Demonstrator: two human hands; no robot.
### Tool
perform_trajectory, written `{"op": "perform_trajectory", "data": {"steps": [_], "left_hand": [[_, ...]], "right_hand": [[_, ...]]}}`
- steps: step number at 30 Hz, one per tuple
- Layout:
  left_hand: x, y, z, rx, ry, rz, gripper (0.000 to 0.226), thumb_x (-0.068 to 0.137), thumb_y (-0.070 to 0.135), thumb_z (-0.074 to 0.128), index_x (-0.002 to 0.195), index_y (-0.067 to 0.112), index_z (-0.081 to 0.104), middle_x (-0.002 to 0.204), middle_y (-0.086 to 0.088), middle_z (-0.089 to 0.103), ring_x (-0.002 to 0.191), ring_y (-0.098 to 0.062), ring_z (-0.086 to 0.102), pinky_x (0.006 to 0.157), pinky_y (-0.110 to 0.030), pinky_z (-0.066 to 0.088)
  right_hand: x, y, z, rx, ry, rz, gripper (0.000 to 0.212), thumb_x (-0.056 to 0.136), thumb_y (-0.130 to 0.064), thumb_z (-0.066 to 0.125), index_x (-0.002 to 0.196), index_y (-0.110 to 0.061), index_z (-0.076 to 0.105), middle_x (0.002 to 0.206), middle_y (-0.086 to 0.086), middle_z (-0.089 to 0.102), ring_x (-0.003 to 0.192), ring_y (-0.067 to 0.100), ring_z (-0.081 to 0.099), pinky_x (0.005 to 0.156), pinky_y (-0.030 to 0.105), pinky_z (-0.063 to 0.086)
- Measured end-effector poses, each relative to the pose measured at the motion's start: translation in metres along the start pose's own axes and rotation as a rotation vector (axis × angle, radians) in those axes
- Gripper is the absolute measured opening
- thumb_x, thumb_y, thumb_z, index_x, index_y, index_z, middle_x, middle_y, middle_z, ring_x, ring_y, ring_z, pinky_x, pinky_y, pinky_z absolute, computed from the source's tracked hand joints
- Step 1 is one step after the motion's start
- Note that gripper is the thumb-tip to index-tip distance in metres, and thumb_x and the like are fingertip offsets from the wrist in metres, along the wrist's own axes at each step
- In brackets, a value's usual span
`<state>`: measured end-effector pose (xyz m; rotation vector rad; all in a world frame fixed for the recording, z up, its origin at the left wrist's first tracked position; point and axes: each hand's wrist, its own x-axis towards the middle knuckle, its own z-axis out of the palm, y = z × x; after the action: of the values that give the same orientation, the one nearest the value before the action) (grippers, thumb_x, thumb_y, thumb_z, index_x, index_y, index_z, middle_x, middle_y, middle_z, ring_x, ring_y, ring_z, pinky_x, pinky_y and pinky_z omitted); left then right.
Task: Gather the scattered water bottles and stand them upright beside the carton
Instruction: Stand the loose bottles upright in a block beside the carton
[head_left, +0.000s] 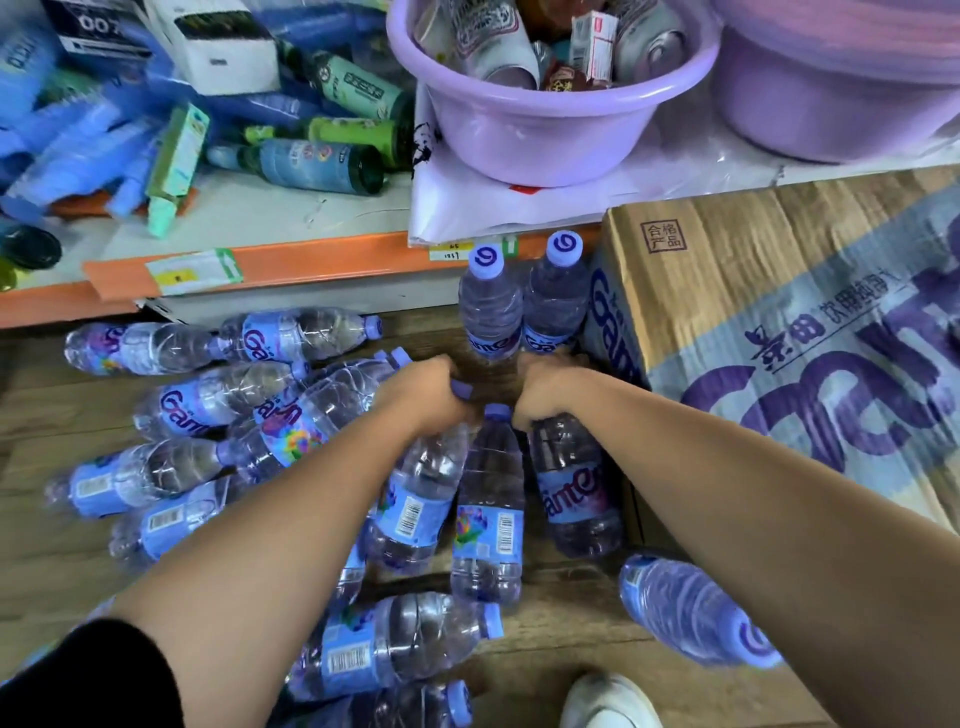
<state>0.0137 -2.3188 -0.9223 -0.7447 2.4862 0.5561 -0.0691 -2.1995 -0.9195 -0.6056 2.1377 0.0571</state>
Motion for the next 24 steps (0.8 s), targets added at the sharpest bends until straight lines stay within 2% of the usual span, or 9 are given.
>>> {"op": "perform_trajectory", "data": {"steps": [2, 5, 7, 9, 11, 15, 17, 20, 24], "left_hand": [[-0.008, 0.002, -0.011, 0.158, 0.058, 0.025, 0.046, 0.075, 0.047, 0.068, 0.109, 0.018, 0.058, 0.11, -0.007, 0.064, 0.106, -0.028, 0.061, 0.078, -0.032, 0.046], [-0.019, 0.005, -0.02, 0.227, 0.082, 0.088, 0.041, 0.073, 0.045, 0.069, 0.099, 0.014, 0.058, 0.11, -0.013, 0.064, 0.103, -0.031, 0.06, 0.071, -0.031, 0.042], [-0.027, 0.004, -0.023, 0.19, 0.082, 0.131, 0.036, 0.073, 0.041, 0.07, 0.092, 0.014, 0.057, 0.106, -0.013, 0.065, 0.099, -0.031, 0.06, 0.071, -0.032, 0.043], [-0.032, 0.005, -0.028, 0.176, 0.097, 0.172, 0.032, 0.075, 0.039, 0.07, 0.095, 0.014, 0.063, 0.103, -0.012, 0.068, 0.098, -0.029, 0.061, 0.075, -0.032, 0.046], [-0.034, 0.009, -0.035, 0.195, 0.123, 0.188, 0.029, 0.079, 0.039, 0.068, 0.095, 0.015, 0.066, 0.1, -0.01, 0.068, 0.09, -0.028, 0.058, 0.07, -0.03, 0.043], [-0.039, 0.027, -0.052, 0.192, 0.192, 0.211, 0.021, 0.082, 0.034, 0.066, 0.082, 0.015, 0.058, 0.094, -0.013, 0.063, 0.081, -0.028, 0.053, 0.065, -0.028, 0.035], [-0.038, 0.035, -0.057, 0.183, 0.236, 0.249, 0.016, 0.081, 0.027, 0.066, 0.086, 0.012, 0.062, 0.099, -0.019, 0.065, 0.086, -0.032, 0.059, 0.066, -0.03, 0.039], [-0.033, 0.035, -0.061, 0.17, 0.276, 0.282, 0.026, 0.081, 0.024, 0.068, 0.1, 0.009, 0.061, 0.108, -0.019, 0.061, 0.1, -0.037, 0.059, 0.075, -0.036, 0.045], [-0.027, 0.032, -0.07, 0.245, 0.237, 0.393, 0.021, 0.081, 0.011, 0.065, 0.101, 0.009, 0.061, 0.106, -0.015, 0.058, 0.099, -0.032, 0.056, 0.079, -0.036, 0.046]], "right_hand": [[-0.01, 0.003, -0.003, -0.038, 0.065, -0.027, 0.055, 0.073, -0.022, 0.071, 0.12, -0.012, 0.044, 0.111, 0.008, 0.052, 0.094, 0.024, 0.048, 0.064, 0.028, 0.042], [-0.031, 0.007, -0.011, -0.144, 0.134, -0.104, 0.036, 0.079, -0.031, 0.069, 0.1, -0.016, 0.044, 0.099, 0.005, 0.053, 0.088, 0.024, 0.051, 0.066, 0.03, 0.041], [-0.052, 0.009, -0.015, -0.207, 0.133, -0.178, 0.03, 0.087, -0.033, 0.064, 0.104, -0.013, 0.05, 0.105, 0.006, 0.056, 0.091, 0.023, 0.051, 0.067, 0.029, 0.038], [-0.071, 0.011, -0.018, -0.249, 0.164, -0.24, 0.027, 0.092, -0.026, 0.057, 0.114, -0.01, 0.056, 0.119, 0.007, 0.06, 0.1, 0.025, 0.055, 0.071, 0.028, 0.037], [-0.085, 0.013, -0.021, -0.191, 0.182, -0.267, 0.017, 0.093, -0.017, 0.053, 0.109, -0.012, 0.059, 0.12, 0.005, 0.063, 0.096, 0.022, 0.054, 0.072, 0.027, 0.037], [-0.103, 0.012, -0.032, -0.082, 0.245, -0.292, 0.019, 0.092, -0.008, 0.045, 0.099, -0.016, 0.061, 0.099, 0.004, 0.057, 0.085, 0.019, 0.049, 0.052, 0.025, 0.035], [-0.106, 0.014, -0.035, -0.051, 0.297, -0.296, 0.021, 0.091, -0.007, 0.045, 0.1, -0.013, 0.063, 0.102, 0.005, 0.058, 0.084, 0.019, 0.048, 0.056, 0.026, 0.037], [-0.105, 0.018, -0.039, -0.037, 0.381, -0.293, 0.022, 0.089, -0.006, 0.045, 0.098, -0.015, 0.063, 0.099, 0.002, 0.051, 0.085, 0.019, 0.047, 0.068, 0.027, 0.037], [-0.098, 0.02, -0.044, -0.01, 0.533, -0.286, 0.021, 0.086, -0.004, 0.048, 0.094, -0.016, 0.064, 0.111, 0.009, 0.048, 0.096, 0.03, 0.057, 0.072, 0.031, 0.041]]}}
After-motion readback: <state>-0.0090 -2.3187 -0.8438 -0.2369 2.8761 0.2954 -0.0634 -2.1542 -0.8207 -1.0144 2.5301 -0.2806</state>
